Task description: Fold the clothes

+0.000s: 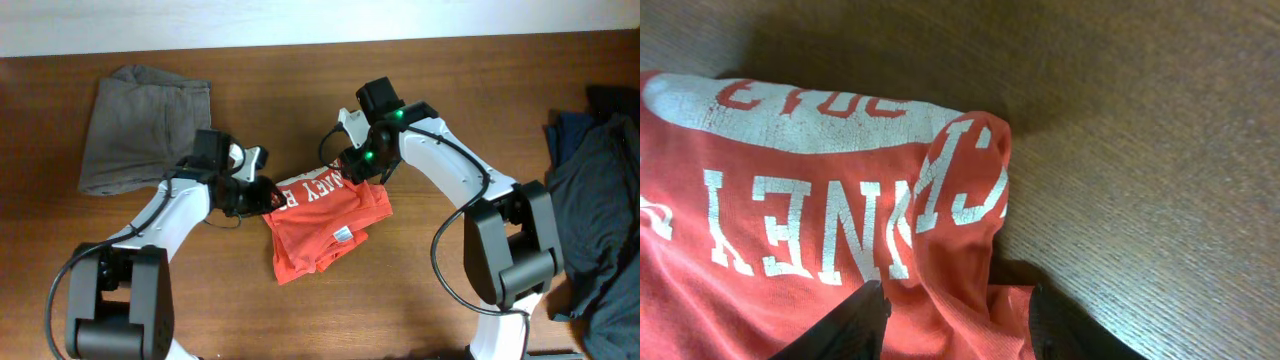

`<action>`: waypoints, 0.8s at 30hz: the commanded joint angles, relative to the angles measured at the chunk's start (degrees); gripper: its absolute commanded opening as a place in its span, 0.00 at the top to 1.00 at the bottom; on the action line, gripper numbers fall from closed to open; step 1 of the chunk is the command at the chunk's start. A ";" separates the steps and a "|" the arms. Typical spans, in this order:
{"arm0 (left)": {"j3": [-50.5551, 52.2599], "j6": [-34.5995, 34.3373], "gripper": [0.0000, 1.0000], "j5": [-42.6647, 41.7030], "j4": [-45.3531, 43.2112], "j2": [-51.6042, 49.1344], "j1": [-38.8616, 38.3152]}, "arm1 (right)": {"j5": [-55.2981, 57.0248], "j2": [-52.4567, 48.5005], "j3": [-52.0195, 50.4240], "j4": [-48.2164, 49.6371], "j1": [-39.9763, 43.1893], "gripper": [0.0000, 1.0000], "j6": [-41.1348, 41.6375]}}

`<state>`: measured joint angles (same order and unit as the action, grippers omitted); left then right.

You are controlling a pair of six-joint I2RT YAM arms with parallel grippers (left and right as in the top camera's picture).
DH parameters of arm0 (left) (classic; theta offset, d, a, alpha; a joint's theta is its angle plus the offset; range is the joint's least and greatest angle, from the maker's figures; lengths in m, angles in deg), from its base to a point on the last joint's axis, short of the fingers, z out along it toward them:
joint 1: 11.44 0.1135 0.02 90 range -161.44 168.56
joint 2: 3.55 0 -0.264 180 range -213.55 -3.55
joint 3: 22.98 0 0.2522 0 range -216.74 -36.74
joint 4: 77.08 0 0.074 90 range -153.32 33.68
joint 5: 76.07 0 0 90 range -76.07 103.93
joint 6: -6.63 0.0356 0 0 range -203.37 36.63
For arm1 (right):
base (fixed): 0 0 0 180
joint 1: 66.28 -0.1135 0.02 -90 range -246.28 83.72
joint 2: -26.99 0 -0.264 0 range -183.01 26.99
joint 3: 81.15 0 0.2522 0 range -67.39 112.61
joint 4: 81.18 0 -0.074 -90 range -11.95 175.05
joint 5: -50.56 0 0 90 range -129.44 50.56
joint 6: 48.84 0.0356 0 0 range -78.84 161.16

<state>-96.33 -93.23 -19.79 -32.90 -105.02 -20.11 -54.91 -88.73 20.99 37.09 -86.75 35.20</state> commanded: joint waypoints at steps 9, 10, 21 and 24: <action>-0.87 0.74 0.88 2.29 0.04 0.57 -0.76 | -0.35 -3.78 0.13 -0.11 -2.93 0.58 0.31; -0.87 0.74 0.89 2.29 0.04 0.57 -0.76 | -0.33 -4.37 0.13 -0.24 -2.93 0.69 0.52; -0.87 0.74 0.90 2.29 0.48 0.57 -0.76 | 3.08 -1.38 0.74 -0.96 0.92 0.96 6.12; -0.87 0.74 0.92 2.29 0.48 0.57 -0.70 | 2.89 -1.27 0.72 -2.23 3.02 0.96 6.71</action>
<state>-96.33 -93.23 -17.52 -32.66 -105.02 -20.65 -53.33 -92.45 20.92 35.63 -86.02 39.79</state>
